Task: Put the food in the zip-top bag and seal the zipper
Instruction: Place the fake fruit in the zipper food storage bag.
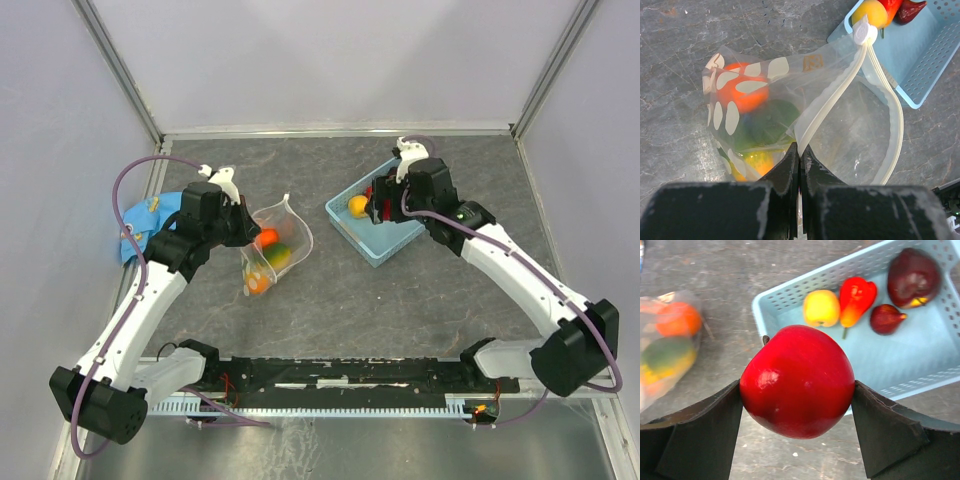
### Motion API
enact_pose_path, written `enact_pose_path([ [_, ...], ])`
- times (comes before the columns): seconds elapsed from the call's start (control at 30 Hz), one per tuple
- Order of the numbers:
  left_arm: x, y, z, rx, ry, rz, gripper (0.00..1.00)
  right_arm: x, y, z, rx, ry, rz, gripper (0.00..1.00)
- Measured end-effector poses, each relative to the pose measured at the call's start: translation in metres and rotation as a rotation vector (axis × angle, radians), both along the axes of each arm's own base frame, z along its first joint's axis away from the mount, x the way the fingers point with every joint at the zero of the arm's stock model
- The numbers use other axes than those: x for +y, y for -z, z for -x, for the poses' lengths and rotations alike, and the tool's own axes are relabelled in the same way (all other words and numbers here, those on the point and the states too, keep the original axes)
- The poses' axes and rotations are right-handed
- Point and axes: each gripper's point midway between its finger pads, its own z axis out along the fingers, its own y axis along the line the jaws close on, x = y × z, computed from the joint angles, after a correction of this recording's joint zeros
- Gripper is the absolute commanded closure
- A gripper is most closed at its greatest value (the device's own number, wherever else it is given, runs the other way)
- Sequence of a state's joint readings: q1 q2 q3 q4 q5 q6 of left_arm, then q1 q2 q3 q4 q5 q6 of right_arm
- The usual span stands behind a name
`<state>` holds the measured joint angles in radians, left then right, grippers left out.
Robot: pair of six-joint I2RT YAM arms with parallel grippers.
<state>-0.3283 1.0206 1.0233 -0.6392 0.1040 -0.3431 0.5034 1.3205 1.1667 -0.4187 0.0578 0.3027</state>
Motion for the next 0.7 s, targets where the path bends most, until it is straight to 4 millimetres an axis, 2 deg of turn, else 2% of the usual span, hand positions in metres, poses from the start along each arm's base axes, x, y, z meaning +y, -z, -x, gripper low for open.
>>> enact_pose_path([
  [0.2,-0.001,0.000,0.000,0.001,0.006,0.004,0.97,0.037,-0.017,0.027,-0.025,-0.094,-0.128,0.28],
  [0.53,-0.003,0.001,0.001,0.002,0.014,0.009,0.97,0.111,-0.046,0.064,-0.058,-0.281,-0.316,0.28],
  [0.7,-0.005,0.001,0.002,0.002,0.033,0.014,0.97,0.151,-0.049,0.079,-0.045,-0.372,-0.365,0.28],
])
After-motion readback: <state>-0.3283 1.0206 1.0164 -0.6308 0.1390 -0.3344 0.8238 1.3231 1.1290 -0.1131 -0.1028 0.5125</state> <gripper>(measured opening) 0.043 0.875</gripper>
